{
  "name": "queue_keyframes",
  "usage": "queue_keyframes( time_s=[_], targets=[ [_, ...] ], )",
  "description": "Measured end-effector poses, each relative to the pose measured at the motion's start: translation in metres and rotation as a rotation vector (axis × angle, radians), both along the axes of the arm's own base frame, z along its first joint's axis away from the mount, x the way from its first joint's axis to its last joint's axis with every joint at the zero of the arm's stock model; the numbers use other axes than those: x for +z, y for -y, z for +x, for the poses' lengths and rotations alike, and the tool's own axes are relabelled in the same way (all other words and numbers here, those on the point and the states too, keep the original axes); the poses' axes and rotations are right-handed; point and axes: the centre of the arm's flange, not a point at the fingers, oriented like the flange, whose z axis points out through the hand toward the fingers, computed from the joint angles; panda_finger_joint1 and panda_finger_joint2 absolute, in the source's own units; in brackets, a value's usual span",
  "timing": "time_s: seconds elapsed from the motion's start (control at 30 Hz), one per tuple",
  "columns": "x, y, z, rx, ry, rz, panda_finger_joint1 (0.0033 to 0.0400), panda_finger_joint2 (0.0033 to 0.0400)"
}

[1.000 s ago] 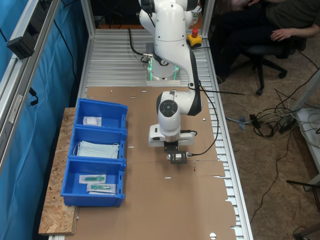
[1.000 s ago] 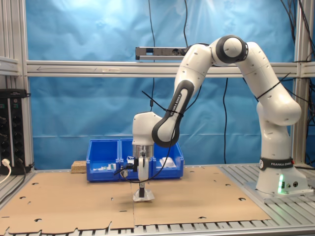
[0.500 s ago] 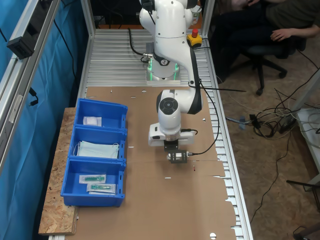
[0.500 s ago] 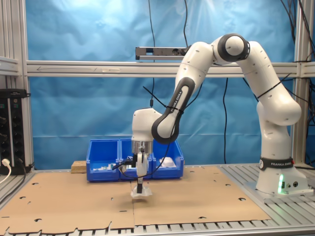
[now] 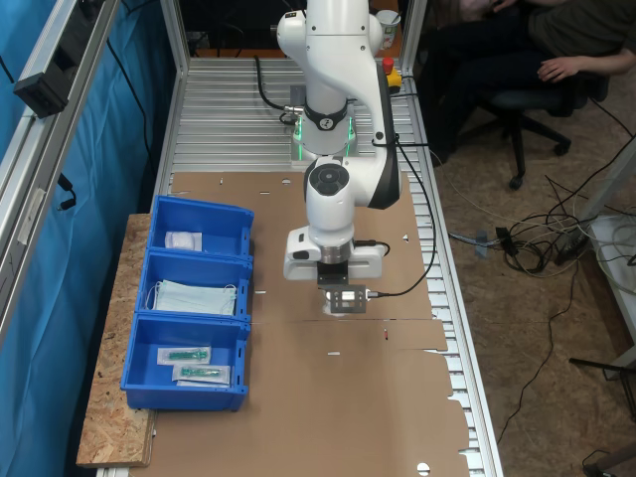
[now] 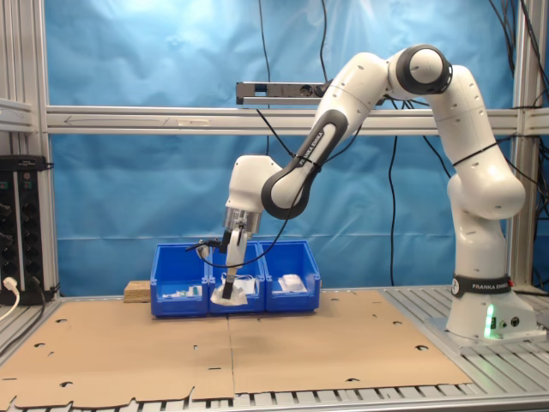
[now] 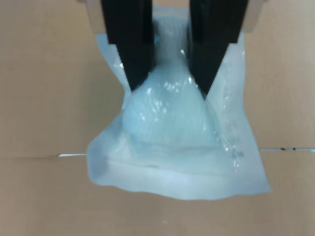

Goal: Pick and place sorting task of medical equipment.

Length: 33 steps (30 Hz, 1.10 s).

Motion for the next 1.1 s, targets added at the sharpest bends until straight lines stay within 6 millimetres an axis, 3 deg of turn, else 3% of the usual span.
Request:
queue_keyframes(
  time_s=[0.27, 0.57, 1.1],
  targets=[
    [0.043, 0.03, -0.004, -0.049, 0.051, -0.019, 0.0051, 0.0051],
    [0.066, 0.062, -0.021, -0.103, 0.035, -0.026, 0.0051, 0.0051],
    [0.073, 0.133, -0.072, -0.22, -0.055, -0.036, 0.0052, 0.0052]
  ],
)
